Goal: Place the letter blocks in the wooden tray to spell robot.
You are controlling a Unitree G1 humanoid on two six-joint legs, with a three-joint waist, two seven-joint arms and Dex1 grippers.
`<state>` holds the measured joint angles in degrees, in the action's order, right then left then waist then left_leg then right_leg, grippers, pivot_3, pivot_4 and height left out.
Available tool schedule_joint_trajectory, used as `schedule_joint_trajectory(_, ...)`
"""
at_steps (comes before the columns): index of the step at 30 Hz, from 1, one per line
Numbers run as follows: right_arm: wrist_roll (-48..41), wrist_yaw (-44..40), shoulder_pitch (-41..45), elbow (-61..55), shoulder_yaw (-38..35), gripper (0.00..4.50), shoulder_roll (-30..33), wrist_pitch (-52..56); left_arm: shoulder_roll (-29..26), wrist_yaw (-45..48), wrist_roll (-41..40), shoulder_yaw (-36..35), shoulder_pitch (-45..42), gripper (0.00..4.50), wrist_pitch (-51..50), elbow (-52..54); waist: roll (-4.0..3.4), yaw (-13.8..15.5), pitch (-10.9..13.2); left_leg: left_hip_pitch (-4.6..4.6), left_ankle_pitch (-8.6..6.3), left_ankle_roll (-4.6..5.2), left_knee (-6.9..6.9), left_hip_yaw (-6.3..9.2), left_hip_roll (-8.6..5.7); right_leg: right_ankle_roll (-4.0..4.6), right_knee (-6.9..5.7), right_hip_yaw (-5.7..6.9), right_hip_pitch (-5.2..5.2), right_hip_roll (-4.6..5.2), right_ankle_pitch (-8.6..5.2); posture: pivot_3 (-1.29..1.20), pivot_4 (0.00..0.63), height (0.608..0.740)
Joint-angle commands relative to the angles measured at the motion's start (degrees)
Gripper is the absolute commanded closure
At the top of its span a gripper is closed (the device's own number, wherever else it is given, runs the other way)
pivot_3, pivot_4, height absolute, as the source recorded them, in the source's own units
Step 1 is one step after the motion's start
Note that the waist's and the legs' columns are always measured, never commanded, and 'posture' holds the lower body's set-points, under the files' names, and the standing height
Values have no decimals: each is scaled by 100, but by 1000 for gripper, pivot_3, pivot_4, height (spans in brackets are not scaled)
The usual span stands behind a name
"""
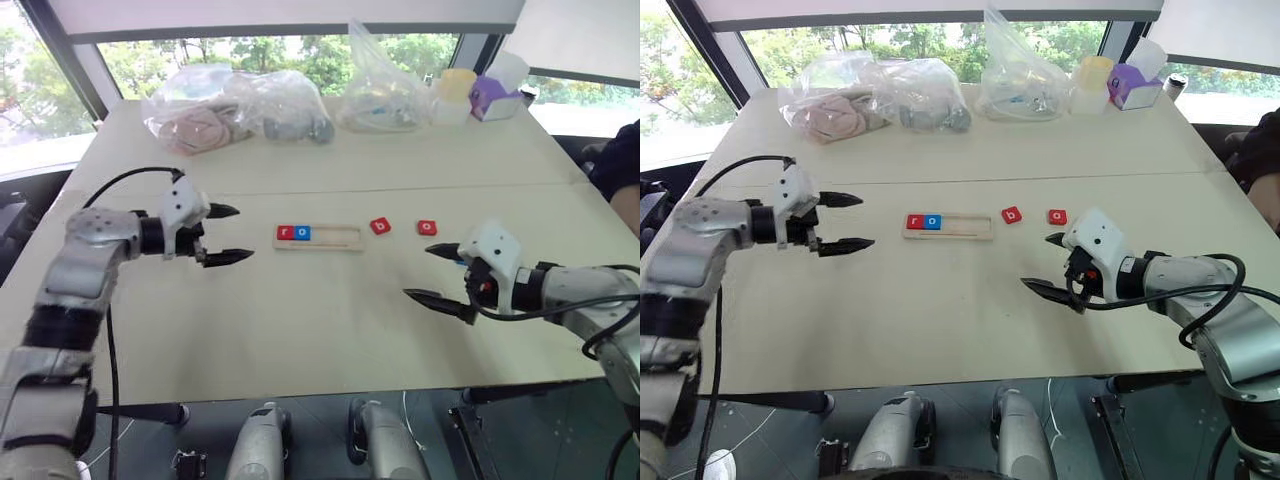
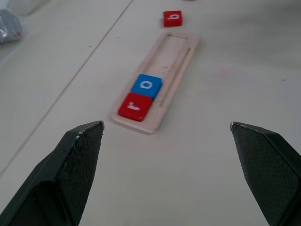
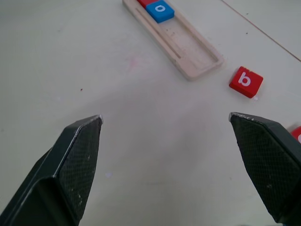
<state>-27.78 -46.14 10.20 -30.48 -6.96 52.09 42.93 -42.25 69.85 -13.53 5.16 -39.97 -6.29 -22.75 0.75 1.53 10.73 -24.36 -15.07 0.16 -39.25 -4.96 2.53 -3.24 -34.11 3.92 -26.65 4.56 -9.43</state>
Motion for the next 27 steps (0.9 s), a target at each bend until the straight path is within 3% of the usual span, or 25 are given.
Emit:
schedule_joint_trajectory(1,13,185,-33,-319,-67,59,-86,-38,276,405,528,302,-771,0,1187,-1464,2,51,0,0,0,0,-2,-1,-2,1,1,0,0,0,1,0,150,740)
schedule_joint_trajectory(6,-8,400,-280,-585,-175,59,-124,93,766,636,1093,591,-1805,0,2267,-3431,7,72,2,-6,0,1,-1,-4,-3,8,1,-1,-3,1,6,0,150,740)
schedule_joint_trajectory(11,-66,533,-496,-846,-271,59,-114,221,1101,463,1601,732,-2385,0,2777,-4555,12,72,2,-6,-1,2,-2,-1,-5,7,1,-1,0,3,6,0,150,740)
schedule_joint_trajectory(27,-134,818,-887,-1336,-470,59,-105,501,1628,-48,2413,672,-2789,0,2615,-5324,20,68,1,-5,0,2,-3,4,-4,4,-3,-1,1,1,6,0,150,740)
